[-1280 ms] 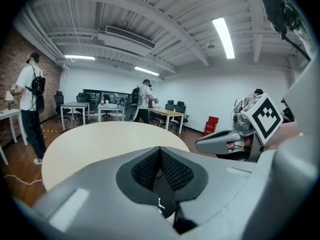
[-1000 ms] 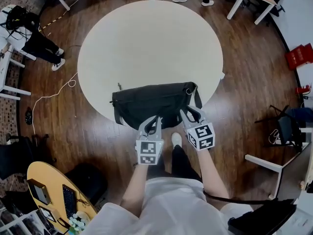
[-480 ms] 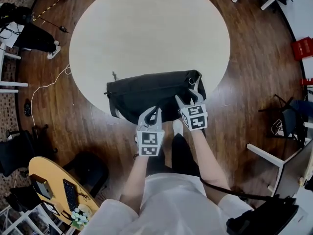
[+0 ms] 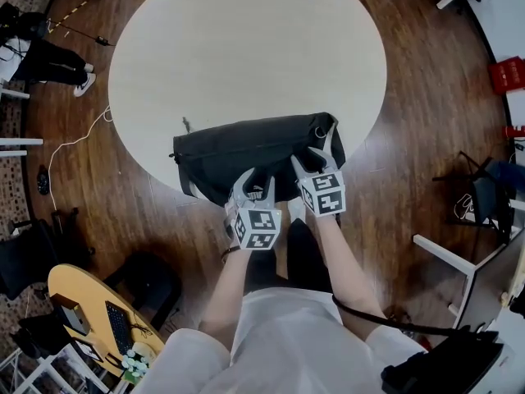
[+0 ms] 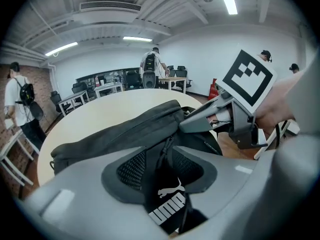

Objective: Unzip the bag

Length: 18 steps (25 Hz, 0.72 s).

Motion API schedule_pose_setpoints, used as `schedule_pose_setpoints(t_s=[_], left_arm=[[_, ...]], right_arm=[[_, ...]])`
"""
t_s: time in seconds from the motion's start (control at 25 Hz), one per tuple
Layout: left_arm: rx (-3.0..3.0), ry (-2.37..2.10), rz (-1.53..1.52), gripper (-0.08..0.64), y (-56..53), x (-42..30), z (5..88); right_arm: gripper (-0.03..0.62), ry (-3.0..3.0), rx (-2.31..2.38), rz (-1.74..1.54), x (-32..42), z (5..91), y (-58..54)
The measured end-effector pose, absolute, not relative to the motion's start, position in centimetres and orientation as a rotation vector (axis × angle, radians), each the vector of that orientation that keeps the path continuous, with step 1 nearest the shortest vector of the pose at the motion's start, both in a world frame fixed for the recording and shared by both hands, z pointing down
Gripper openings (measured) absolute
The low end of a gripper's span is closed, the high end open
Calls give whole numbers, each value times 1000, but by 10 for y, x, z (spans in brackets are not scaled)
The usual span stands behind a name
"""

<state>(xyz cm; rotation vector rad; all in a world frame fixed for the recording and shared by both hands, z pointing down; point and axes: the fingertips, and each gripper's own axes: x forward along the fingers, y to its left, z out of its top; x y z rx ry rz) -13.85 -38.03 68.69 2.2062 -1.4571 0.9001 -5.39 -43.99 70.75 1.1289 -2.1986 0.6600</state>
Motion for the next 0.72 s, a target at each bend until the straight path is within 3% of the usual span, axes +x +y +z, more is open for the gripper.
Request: schedule_pose_setpoints(t_s=[0.56, 0.64, 0.72], left_arm=[[2339, -1418, 1267, 144, -388, -135, 707], [2358, -1404, 1330, 124, -387, -133, 710], [2363, -1393, 1353, 59, -385, -128, 713]], right_arm=[[132, -2192, 1123, 656, -56, 709, -437], [132, -2187, 1130, 659, -57, 709, -436], [130, -2180, 1135, 663, -57, 709, -437]])
